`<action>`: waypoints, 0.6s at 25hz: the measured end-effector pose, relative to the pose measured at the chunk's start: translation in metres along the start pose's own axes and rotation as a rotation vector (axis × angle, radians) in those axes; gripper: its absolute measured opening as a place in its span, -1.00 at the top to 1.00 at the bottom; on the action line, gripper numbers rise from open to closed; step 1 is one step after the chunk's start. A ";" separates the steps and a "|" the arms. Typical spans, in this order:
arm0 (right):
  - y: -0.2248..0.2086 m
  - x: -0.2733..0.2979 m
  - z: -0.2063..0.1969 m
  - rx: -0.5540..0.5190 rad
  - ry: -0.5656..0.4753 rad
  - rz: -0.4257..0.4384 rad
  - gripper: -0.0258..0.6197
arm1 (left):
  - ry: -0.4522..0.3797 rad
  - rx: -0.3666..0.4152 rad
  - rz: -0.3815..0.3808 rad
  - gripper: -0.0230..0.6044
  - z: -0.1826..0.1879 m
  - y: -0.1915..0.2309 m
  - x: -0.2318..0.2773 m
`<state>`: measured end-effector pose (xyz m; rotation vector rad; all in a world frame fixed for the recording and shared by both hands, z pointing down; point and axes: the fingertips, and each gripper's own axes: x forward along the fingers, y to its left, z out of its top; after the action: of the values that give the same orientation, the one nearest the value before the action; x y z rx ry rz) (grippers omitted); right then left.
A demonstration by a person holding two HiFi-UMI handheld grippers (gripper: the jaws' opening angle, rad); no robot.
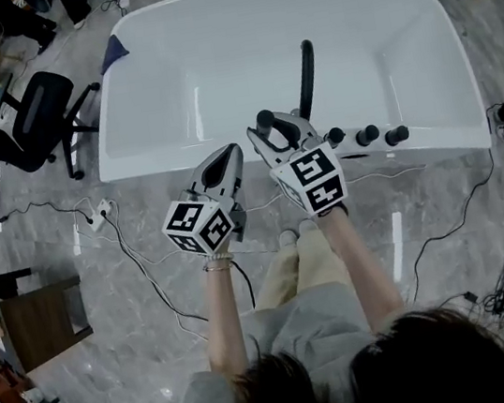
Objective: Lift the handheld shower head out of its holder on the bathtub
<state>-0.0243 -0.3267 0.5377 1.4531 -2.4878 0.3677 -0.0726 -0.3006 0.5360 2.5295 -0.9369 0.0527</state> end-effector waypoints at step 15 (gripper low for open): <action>0.023 -0.066 0.081 -0.010 -0.090 0.035 0.51 | -0.060 0.111 -0.062 0.91 0.073 -0.062 -0.031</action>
<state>-0.0190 -0.2892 0.4380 1.4545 -2.5840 0.3027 -0.0656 -0.2705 0.4402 2.6739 -0.9002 0.0103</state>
